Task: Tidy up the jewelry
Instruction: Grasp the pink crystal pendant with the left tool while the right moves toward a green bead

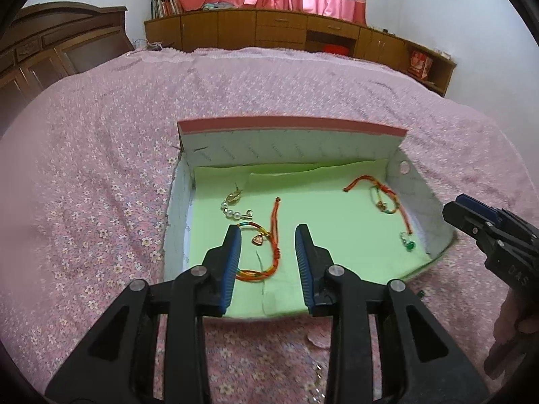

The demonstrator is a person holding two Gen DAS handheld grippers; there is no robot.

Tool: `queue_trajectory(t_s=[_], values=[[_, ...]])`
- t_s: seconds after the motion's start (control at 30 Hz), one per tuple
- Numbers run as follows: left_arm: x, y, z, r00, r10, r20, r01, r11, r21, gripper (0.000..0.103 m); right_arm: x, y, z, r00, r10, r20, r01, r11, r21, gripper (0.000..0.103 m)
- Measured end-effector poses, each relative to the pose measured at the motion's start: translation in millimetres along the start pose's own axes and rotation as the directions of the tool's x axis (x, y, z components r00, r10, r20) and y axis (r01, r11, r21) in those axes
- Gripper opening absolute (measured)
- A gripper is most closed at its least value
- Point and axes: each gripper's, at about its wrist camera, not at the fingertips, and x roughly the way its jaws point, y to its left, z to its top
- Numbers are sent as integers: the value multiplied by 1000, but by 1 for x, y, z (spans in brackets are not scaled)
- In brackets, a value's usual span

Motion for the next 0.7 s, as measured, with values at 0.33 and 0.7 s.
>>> queue_trajectory(t_s=[0.33, 0.7], values=[[-25, -9, -9, 999, -50, -4, 50, 999, -19, 26, -40, -1, -11, 999, 23, 28, -24, 1000, 16, 42], [-29, -18, -28, 997, -68, -48, 67, 997, -26, 27, -58, -6, -35, 999, 37, 11, -37, 999, 32, 42]])
